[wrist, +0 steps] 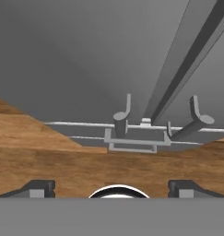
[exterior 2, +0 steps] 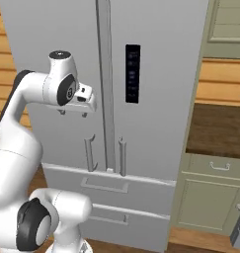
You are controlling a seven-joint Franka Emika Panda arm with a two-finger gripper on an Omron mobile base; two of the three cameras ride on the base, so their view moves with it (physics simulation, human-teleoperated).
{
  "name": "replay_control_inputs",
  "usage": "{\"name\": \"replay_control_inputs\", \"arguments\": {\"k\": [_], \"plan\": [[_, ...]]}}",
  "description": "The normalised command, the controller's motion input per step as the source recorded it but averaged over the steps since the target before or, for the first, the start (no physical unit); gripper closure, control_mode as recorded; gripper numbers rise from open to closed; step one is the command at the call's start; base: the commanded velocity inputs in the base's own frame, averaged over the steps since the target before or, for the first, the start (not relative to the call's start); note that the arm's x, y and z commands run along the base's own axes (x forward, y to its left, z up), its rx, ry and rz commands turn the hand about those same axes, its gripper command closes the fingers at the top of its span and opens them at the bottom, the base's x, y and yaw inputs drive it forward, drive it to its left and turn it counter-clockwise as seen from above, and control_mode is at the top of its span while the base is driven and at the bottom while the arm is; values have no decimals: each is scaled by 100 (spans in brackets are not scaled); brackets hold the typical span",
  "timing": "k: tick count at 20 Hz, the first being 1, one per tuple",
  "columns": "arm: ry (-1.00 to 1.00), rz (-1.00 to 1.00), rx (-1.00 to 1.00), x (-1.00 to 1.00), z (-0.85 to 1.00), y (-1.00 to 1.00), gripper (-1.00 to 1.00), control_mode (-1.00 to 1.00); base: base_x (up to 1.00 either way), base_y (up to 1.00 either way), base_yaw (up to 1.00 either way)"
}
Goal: Take the strawberry from the fridge and place it on top of the pancake, located on the dining counter.
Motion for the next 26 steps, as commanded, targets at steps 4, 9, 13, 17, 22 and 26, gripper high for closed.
{"name": "replay_control_inputs", "arguments": {"k": [4, 9, 13, 17, 22, 26], "plan": [[0, 0, 0, 0, 0, 0, -100, 100, -36, -59, -8], [0, 0, 0, 0, 0, 0, -100, 100, -12, -71, -6], [0, 0, 0, 0, 0, 0, -100, 100, -4, -50, -2], [0, 0, 0, 0, 0, 0, -100, 100, 27, -46, 2], [0, 0, 0, 0, 0, 0, -100, 100, -8, -21, 3], [0, 0, 0, 0, 0, 0, -100, 100, -92, -11, -3]]}}
